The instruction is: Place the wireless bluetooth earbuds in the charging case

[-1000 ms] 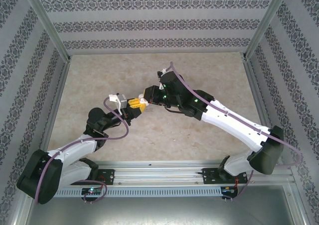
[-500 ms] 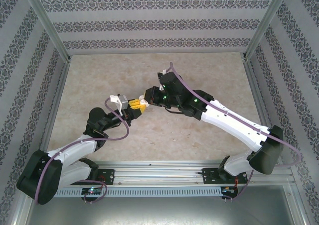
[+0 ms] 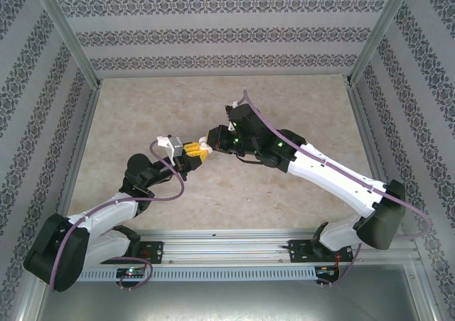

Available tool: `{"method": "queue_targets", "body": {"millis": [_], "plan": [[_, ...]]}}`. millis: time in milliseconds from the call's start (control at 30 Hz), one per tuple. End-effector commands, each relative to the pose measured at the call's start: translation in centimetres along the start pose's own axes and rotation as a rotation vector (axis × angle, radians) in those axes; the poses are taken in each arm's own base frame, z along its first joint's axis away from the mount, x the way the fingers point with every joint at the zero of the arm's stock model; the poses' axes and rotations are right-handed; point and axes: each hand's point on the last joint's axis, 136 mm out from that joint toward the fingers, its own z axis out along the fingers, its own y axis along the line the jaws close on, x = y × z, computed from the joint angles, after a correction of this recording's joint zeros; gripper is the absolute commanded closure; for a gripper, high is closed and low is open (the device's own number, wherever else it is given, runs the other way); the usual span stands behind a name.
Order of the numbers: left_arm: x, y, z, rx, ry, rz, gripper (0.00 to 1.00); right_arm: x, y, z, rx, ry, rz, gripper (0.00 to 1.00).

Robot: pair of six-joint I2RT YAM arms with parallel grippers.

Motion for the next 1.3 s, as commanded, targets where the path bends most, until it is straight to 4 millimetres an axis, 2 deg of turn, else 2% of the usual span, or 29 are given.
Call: {"method": "queue_targets", "body": {"millis": [0, 267, 667, 933, 1100, 1267], "plan": [[-1.8, -0.8, 0.0, 0.023, -0.064, 0.075, 1.00, 2.1, -0.4, 0.1, 0.019, 0.089, 0.007, 0.89], [-1.8, -0.7, 0.1, 0.023, -0.064, 0.082, 1.00, 2.5, -0.3, 0.1, 0.020, 0.108, 0.012, 0.89], [-2.5, -1.0, 0.1, 0.032, -0.081, 0.084, 1.00, 3.0, -2.5, 1.0, 0.107, 0.116, 0.002, 0.88], [-2.6, -1.1, 0.1, 0.044, -0.095, 0.052, 1.00, 1.6, -2.9, 0.6, 0.105, 0.038, 0.002, 0.88], [-2.5, -1.3, 0.1, 0.055, -0.095, 0.006, 1.00, 0.7, -1.9, 1.3, 0.063, 0.012, 0.000, 0.88], [-1.8, -0.3, 0.2, 0.015, -0.076, -0.080, 1.00, -0.1, -1.4, 1.2, 0.056, -0.011, -0.017, 0.88]]}}
